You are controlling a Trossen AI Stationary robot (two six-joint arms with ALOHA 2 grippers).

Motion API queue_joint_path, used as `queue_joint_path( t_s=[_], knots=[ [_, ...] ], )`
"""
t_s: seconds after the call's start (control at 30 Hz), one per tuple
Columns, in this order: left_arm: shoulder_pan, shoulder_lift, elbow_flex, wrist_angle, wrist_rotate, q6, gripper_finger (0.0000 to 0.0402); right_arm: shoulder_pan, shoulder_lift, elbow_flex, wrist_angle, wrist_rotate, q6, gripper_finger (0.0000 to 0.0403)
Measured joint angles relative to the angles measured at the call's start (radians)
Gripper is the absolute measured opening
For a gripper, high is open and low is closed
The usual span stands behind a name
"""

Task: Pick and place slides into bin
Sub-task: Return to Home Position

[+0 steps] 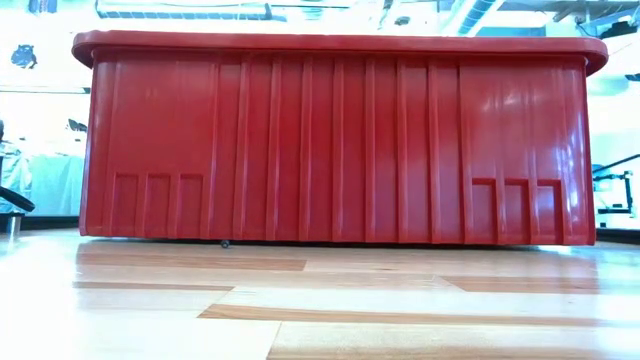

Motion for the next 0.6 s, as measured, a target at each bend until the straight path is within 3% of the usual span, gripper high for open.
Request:
queue_joint_path(
  t_s=[0.17,0.33,0.6],
  knots=[
    [0.0,-0.074,-0.092,0.016,0.004,-0.031,0.0176,0.0,-0.097,-0.145,0.102,0.004,0.01,0.0256],
    [0.0,-0.151,-0.198,0.067,0.005,-0.054,0.0176,0.0,-0.182,-0.307,0.172,0.105,0.066,0.0256],
    [0.0,-0.288,-0.359,0.132,0.013,-0.126,0.0176,0.013,-0.307,-0.47,0.264,0.099,0.15,0.0256]
  ],
)
